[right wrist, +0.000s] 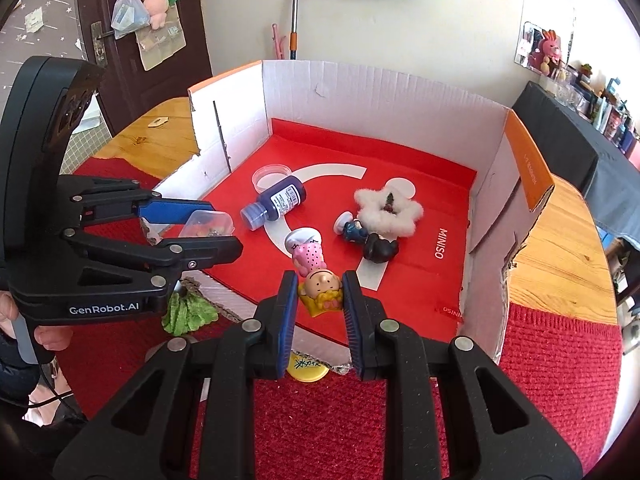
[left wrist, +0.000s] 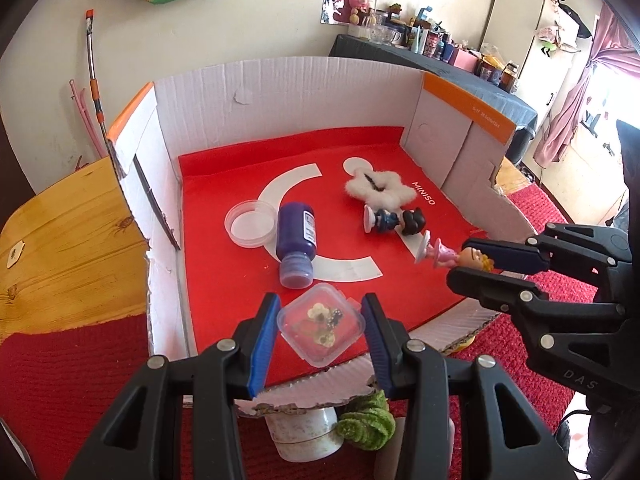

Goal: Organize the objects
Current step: 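Carry the clear plastic box and pink-haired doll into the box with both tools, then lower and release the clear box and doll onto the red mat with both grippers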

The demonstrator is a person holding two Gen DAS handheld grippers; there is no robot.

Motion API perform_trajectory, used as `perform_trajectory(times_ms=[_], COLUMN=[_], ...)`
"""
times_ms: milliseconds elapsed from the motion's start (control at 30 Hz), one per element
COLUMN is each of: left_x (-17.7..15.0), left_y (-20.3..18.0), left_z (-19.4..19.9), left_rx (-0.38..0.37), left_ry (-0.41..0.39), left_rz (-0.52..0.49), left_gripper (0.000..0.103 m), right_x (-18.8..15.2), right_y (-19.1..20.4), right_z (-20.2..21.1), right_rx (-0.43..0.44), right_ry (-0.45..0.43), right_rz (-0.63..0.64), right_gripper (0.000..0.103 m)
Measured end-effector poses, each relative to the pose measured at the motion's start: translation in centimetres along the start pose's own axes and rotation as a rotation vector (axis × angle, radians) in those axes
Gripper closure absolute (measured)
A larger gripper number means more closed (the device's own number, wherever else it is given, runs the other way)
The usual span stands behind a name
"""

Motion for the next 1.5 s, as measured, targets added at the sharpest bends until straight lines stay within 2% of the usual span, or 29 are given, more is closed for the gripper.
perform_trajectory(times_ms=[700,1500], left_x=[0.9,2.6], left_y=[0.8,0.9], left_z=[-2.5,-3.8], left_rx=[0.004,0.034], left_ry=[0.047,0.049], left_rz=[0.002,0.006], left_gripper=[0.059,0.059], right_x=[0.7,1.4], right_y=[-0.9,-1.9], right_z=[-2.9,-3.8], right_rx=[-0.023,-0.02], right_ry=[0.101,0.137], right_rz=[0.009,-0.004], right_gripper=[0.082,0.082])
Point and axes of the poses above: each gripper's, at about its wrist camera, not at the fingertips, and z roughly against the way its jaws point, y to its left, x to its top, the point moved 1 cm from there along -z, roughly the way its jaws point, and after that the axes turned 5 degrees about y, right-handed, at the moved point
